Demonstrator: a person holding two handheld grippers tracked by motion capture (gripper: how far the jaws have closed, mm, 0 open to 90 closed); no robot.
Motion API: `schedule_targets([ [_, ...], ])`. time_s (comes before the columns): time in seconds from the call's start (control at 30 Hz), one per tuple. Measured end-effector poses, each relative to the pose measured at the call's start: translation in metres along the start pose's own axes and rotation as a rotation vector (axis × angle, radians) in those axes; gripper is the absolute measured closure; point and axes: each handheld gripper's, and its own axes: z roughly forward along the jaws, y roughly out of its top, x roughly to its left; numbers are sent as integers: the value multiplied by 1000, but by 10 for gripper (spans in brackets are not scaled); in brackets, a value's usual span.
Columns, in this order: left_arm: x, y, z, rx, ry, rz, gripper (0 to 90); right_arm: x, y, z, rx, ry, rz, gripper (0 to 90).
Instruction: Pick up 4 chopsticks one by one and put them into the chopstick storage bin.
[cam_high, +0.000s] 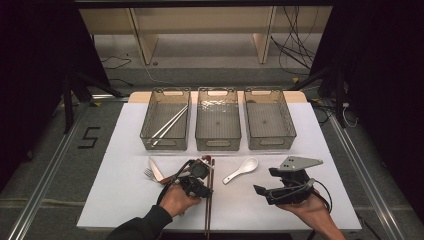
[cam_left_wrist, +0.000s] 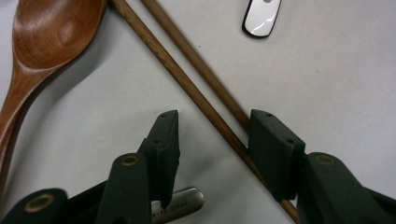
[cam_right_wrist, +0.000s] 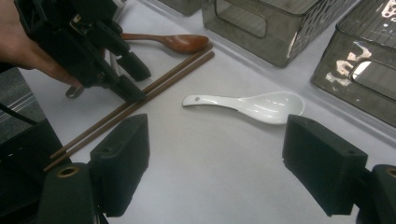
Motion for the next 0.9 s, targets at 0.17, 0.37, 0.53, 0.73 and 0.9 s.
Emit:
schedule_targets([
  [0.17,-3,1,0,5,16,22,544,0,0,0,1,0,0,241],
  [0.37,-10,2,1,-10,7,58,634,0,0,0,2,0,0,243],
  [0.53,-17,5,2,-14,-12,73,707,0,0,0,2,0,-1,245],
  [0.73,-18,8,2,-1,-39,55,744,0,0,0,3,-1,-4,246],
  [0.9,-15,9,3,32,-43,37,671,0,0,-1,1,-1,-3,246],
])
